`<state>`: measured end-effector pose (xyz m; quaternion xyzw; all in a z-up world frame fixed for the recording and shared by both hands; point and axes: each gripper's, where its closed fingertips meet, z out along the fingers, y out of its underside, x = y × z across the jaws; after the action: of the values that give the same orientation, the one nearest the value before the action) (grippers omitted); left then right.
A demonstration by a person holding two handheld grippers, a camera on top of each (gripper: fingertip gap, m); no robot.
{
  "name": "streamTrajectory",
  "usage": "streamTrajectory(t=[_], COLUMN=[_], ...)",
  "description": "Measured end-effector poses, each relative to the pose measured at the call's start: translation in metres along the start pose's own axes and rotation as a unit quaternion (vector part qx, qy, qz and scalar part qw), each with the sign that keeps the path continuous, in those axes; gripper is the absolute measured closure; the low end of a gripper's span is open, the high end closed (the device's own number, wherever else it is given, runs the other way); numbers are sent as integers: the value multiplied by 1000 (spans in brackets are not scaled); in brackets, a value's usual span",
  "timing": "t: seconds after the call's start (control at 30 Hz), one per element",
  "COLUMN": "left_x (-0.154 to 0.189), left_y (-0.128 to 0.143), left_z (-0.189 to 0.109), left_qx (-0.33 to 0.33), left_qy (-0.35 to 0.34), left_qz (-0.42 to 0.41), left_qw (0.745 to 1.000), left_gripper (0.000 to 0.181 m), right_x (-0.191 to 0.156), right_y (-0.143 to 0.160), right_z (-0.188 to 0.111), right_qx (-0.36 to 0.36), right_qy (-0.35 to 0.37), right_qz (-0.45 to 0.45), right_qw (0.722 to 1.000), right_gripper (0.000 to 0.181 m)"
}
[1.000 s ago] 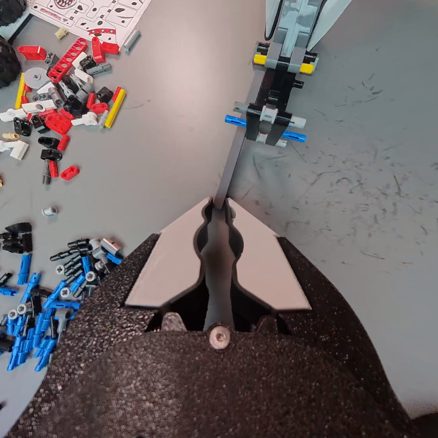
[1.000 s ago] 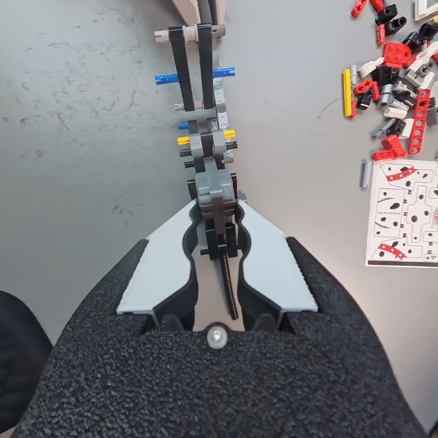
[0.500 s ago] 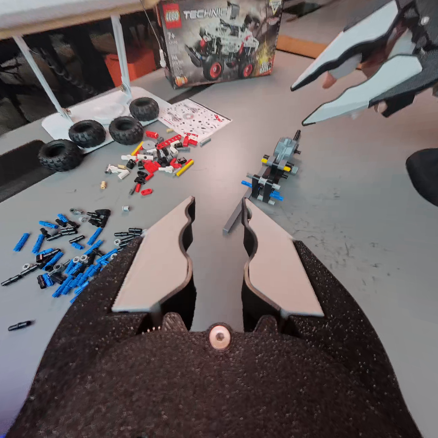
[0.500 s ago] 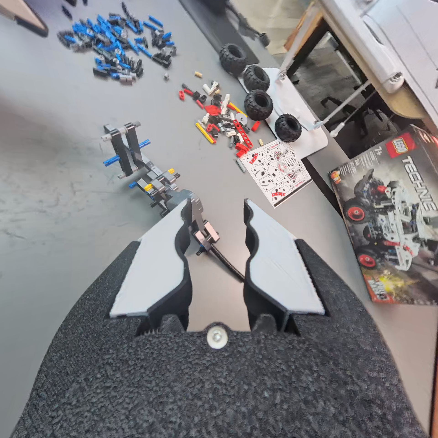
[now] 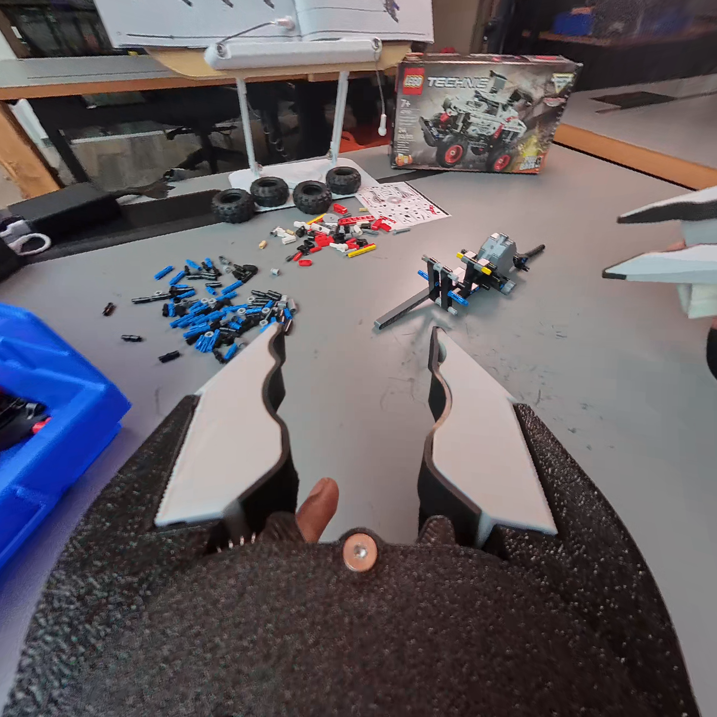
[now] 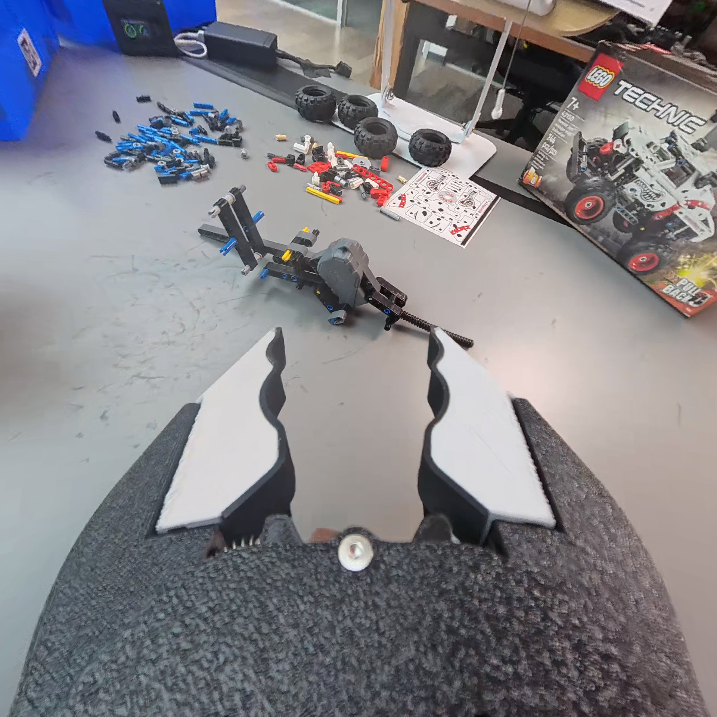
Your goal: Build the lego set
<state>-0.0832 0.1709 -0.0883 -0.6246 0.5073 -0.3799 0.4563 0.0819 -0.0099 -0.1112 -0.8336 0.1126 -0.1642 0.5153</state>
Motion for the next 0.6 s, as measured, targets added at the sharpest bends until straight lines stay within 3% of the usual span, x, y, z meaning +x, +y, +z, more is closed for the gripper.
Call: streamTrajectory(t=[0.17, 0.4, 0.6], left_x=[-5, -9, -13], left_y=[1, 27, 32], left_z=[-15, 4, 9], left_qx=[30, -49, -66], left_qy=[-53, -61, -75], left_qz=[-52, -60, -57], left_qw=[997, 995, 993], left_gripper=[97, 98, 94], right_x=[18, 24, 23], right_y=[-7, -2, -1], right_z=[-12, -12, -11], right_qx=[50, 55, 57], right_qy=[46, 47, 32], right_qz=[45, 75, 84], right_qw=[997, 995, 994], right_gripper=[99, 95, 95])
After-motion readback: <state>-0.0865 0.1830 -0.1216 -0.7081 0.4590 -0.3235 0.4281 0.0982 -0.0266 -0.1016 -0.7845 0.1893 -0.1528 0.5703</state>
